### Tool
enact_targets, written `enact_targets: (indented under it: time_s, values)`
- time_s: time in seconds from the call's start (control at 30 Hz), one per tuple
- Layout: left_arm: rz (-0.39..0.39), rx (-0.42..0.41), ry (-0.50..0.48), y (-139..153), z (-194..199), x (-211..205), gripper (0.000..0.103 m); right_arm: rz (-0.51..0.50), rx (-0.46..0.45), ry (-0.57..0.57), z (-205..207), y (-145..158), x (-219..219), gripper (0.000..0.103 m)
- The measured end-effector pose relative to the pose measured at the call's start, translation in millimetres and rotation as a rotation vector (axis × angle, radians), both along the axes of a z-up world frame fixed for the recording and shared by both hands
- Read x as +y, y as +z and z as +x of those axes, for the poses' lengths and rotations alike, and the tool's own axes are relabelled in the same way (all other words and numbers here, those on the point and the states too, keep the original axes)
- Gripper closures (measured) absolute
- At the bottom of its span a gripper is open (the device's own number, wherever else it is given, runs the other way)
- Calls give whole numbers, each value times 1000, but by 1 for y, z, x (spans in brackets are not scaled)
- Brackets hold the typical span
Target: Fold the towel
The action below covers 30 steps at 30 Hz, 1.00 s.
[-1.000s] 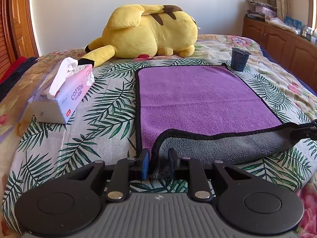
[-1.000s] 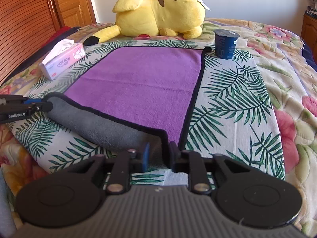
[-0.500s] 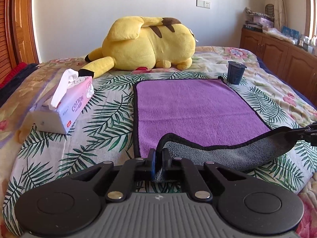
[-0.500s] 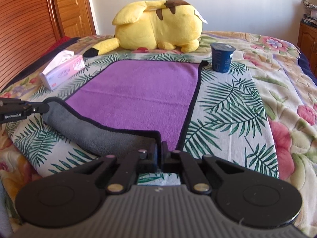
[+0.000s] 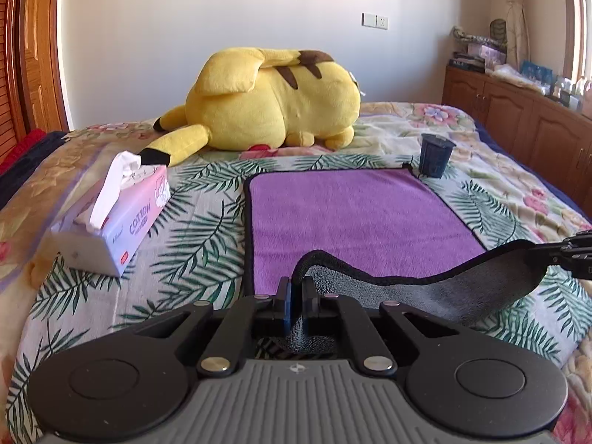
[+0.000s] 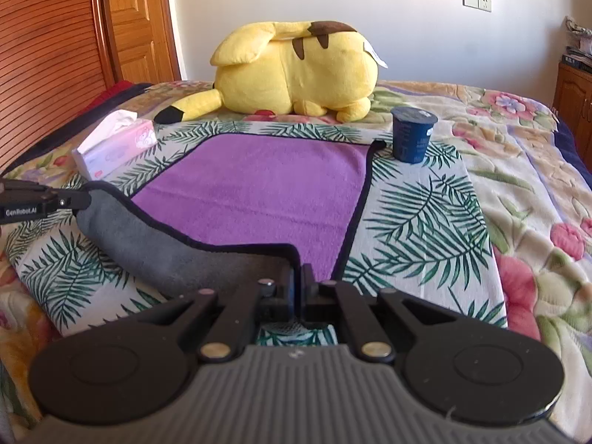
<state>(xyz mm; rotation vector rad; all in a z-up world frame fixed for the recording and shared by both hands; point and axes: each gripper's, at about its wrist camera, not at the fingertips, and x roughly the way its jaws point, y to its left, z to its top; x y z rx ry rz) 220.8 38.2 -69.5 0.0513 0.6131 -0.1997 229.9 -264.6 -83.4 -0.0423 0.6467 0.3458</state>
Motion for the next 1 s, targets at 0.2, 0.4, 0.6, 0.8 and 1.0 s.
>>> enact_targets:
  time_s: [0.2, 0.4, 0.6, 0.8, 1.0]
  values:
    - [4, -17, -11, 10, 4, -2, 103, 6, -31, 8, 4, 8, 1, 99]
    - [5, -38, -17, 19, 11, -2, 103, -2, -68, 15, 10, 16, 1, 99]
    - [3, -44, -28, 23, 24, 0, 103, -5, -95, 25, 21, 22, 0, 99]
    - [4, -54, -41, 27, 34, 0, 103, -11, -112, 29, 31, 25, 0, 99]
    - [11, -70, -51, 36, 43, 0, 103, -24, -134, 37, 42, 31, 3, 99]
